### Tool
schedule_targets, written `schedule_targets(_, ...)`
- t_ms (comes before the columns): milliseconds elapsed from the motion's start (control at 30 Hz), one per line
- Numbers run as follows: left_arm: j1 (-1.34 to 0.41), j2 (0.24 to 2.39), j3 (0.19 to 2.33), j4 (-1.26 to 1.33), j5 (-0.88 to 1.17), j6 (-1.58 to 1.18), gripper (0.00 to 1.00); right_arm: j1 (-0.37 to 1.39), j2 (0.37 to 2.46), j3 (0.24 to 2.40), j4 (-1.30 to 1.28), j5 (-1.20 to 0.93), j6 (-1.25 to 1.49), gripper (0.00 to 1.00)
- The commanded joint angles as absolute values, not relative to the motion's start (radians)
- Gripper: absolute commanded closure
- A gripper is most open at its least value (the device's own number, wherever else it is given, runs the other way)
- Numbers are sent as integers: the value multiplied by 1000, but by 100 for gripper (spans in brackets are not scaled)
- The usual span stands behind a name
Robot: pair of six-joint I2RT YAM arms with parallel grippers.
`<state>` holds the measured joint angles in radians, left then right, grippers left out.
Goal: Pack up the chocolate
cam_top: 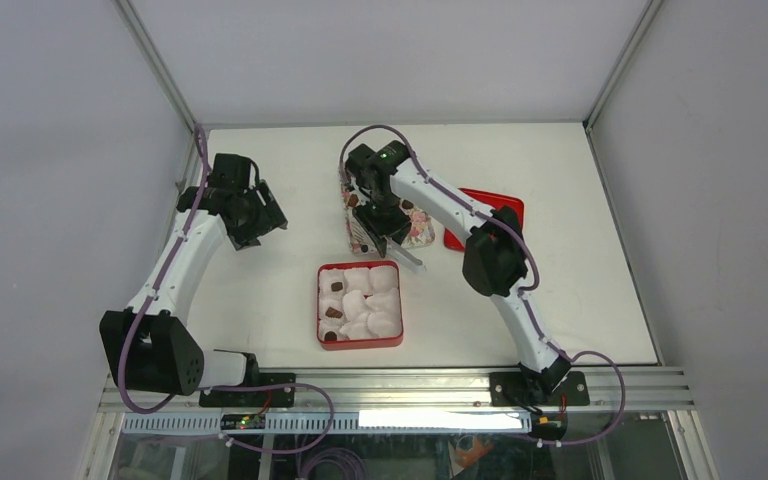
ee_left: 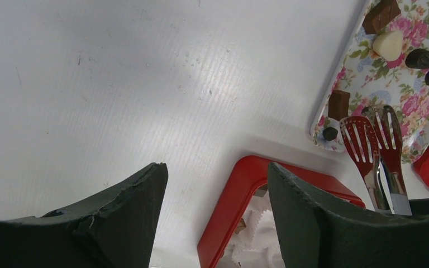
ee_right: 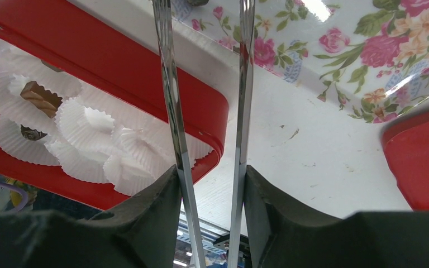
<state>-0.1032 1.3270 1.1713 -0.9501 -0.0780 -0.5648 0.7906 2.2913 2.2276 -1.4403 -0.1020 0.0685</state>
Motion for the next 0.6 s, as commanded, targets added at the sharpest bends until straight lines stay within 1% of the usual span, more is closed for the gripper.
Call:
schedule_targets(0,-98,1294,1167,-934,-65,-546,32,787,2286,2281,-1472,-126,32,56)
schedule_targets(167,-98,1298,1168,-933,-60,-551,32,787,2327,2300,-1473,-119,28,56)
schedule_targets(367,-98,1299,1164,-930,-47,-550,33,784,2388,2376,-1494,-85,30,57)
schedule_targets(400,-99,1298,1164,-929,-45,-551,32,783,2391,2379,-1492,-86,30,59)
schedule_targets(467,-98,1297,1166,-927,-39,-549,33,784,2393,2377,-1491,-83,30,68)
schedule_targets(567,-98,1293,1166,-922,-31,-543,33,784,2385,2361,-1486,-80,27,72)
